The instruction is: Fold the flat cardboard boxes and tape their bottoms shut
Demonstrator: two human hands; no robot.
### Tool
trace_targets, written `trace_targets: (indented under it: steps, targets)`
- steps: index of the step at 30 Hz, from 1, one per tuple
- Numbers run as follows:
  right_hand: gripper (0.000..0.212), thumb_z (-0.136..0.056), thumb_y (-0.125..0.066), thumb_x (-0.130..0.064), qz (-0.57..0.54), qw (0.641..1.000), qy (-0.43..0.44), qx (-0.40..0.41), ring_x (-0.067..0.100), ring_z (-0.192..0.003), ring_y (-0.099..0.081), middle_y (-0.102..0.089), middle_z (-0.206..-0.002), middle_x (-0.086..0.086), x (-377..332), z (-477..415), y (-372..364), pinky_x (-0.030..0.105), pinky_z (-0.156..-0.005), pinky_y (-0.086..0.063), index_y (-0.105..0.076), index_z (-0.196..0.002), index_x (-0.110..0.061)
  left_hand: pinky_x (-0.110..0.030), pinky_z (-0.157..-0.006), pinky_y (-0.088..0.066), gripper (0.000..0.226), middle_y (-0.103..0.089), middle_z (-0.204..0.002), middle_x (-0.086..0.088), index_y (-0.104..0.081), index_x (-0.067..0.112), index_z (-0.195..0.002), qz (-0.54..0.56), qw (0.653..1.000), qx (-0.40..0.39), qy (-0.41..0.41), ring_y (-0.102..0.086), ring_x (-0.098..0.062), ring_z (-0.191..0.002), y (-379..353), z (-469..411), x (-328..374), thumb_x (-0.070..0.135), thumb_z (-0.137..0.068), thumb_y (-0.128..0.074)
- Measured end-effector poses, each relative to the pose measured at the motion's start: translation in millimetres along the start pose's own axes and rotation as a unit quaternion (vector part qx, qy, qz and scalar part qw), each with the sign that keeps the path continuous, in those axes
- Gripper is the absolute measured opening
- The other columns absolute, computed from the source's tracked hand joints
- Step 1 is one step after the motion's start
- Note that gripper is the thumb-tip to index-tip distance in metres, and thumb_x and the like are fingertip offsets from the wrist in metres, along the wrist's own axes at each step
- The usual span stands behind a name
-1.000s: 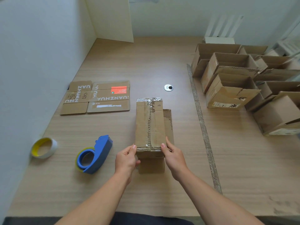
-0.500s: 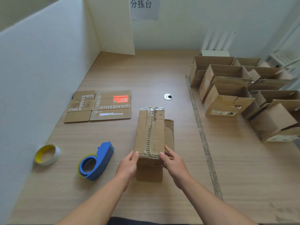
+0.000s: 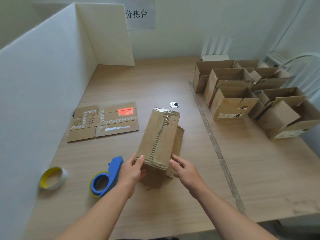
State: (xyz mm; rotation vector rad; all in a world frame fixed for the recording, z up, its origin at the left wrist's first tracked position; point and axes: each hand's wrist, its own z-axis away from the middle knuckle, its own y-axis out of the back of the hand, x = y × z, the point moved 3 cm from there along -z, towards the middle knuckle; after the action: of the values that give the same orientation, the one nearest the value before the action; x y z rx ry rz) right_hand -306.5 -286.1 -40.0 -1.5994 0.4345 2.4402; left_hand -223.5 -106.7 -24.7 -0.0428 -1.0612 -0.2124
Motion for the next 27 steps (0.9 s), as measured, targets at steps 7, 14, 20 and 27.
trace_targets:
  steps: [7, 14, 20, 27]
  targets:
    - [0.095, -0.083, -0.066, -0.062, 0.207, 0.948, 0.111, 0.215, 0.022, -0.149, -0.014, -0.019, -0.161, 0.004, -71, -13, 45, 0.039, -0.121, -0.016, -0.021, -0.157, -0.024, -0.042, -0.098, -0.053, 0.047, -0.071, -0.115, 0.01, -0.061, 0.04, -0.13, -0.157, 0.982, -0.051, -0.086, -0.066, -0.013, -0.109, 32, -5, 8, 0.049, -0.084, -0.063]
    - [0.119, -0.063, -0.065, -0.084, 0.413, 0.896, 0.04, 0.161, 0.024, -0.145, -0.022, -0.029, -0.155, 0.002, -105, -37, 51, 0.051, -0.114, -0.026, -0.014, -0.157, -0.032, -0.041, -0.093, -0.056, 0.032, -0.074, -0.109, 0.005, -0.066, 0.031, -0.127, -0.147, 0.969, -0.168, -0.104, -0.067, -0.017, -0.108, 26, 9, 21, 0.022, -0.098, -0.059]
    - [0.085, -0.069, -0.081, -0.06, 0.336, 0.922, 0.121, 0.149, 0.023, -0.118, -0.048, -0.053, -0.127, 0.003, -105, -35, 75, 0.038, -0.101, -0.042, -0.05, -0.14, -0.027, -0.031, -0.087, -0.058, 0.026, -0.074, -0.108, -0.002, -0.069, 0.027, -0.118, -0.108, 0.97, -0.197, -0.095, -0.069, -0.018, -0.101, 43, 4, 30, 0.015, -0.096, -0.062]
    - [0.033, -0.083, -0.079, -0.036, 0.151, 0.969, 0.141, 0.139, 0.02, -0.086, -0.06, -0.06, -0.102, -0.002, -101, -23, 95, 0.037, -0.072, -0.056, -0.064, -0.11, -0.046, -0.03, -0.087, -0.057, 0.031, -0.074, -0.11, -0.004, -0.066, 0.03, -0.12, -0.134, 0.962, -0.2, -0.132, -0.069, -0.022, -0.106, 53, -1, 61, 0.01, -0.098, -0.057]
